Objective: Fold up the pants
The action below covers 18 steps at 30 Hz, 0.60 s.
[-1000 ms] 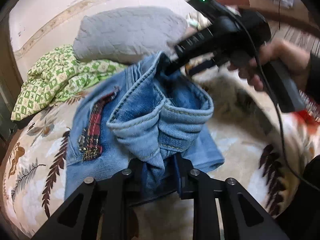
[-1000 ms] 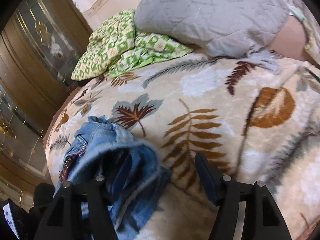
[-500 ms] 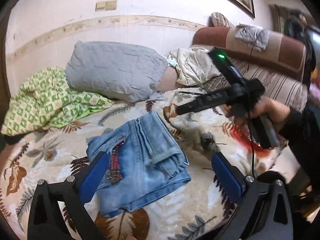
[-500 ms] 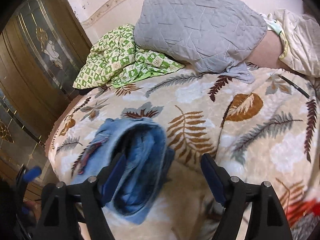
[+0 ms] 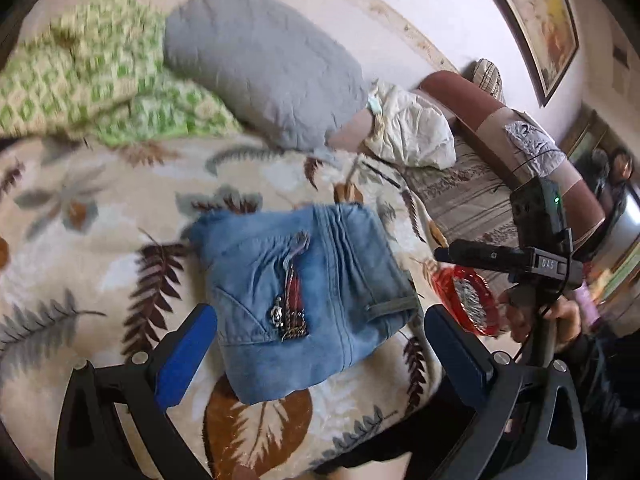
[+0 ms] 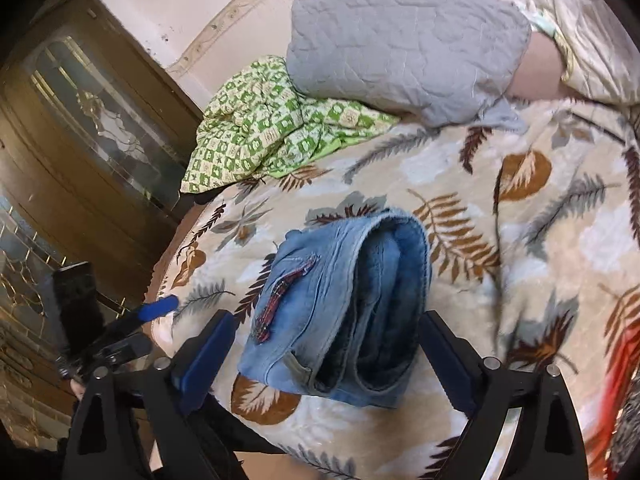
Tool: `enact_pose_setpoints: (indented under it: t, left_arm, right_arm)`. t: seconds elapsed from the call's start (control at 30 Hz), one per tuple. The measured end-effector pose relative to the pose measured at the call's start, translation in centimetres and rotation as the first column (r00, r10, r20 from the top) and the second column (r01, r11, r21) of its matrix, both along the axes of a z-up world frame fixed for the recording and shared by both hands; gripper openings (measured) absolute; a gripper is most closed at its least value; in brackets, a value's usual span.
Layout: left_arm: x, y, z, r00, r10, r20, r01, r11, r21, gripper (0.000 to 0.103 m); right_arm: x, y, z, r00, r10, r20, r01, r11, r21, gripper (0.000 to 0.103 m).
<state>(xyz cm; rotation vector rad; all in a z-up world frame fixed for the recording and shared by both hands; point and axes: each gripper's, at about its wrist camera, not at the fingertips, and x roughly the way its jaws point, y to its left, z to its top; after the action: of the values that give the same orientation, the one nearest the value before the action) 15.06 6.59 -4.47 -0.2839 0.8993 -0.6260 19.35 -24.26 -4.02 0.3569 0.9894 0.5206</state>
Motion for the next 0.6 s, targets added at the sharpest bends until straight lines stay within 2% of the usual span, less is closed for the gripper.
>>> enact_pose_setpoints:
  t: [0.17, 0.3, 0.47, 0.6]
  left_arm:
    - [3.1, 0.6, -3.3, 0.994, -0.001, -0.108, -0.004, 0.999, -0.045, 0.103]
    - [5.7, 0.4, -6.4, 0.980, 0.004, -0.201, -0.022, 0.996, -0.090, 0.103]
    - [7.2, -0.3, -9.5, 0.962, 0.016, -0.272, -0.045, 0.994, -0.099, 0.103]
    - [7.6, -1.2, -11.0, 0.952, 0.002, -0.306, -0.043, 0.991, -0.129, 0.103]
  right_arm:
    - [2.1, 0.3, -4.1, 0.991, -0.014, -0.133, 0.023, 0.997, 0.067, 0.094]
    - [3.8, 0.5, -7.0, 0.982, -0.034, -0.188, 0.045, 0.997, 0.057, 0.094]
    - [4.9, -0.2, -10.1, 0.969, -0.054, -0.240, 0.070, 0.996, 0.056, 0.094]
    - [5.5, -0.9, -12.5, 0.952, -0.021, -0.305, 0.078, 0.981, 0.179, 0.095]
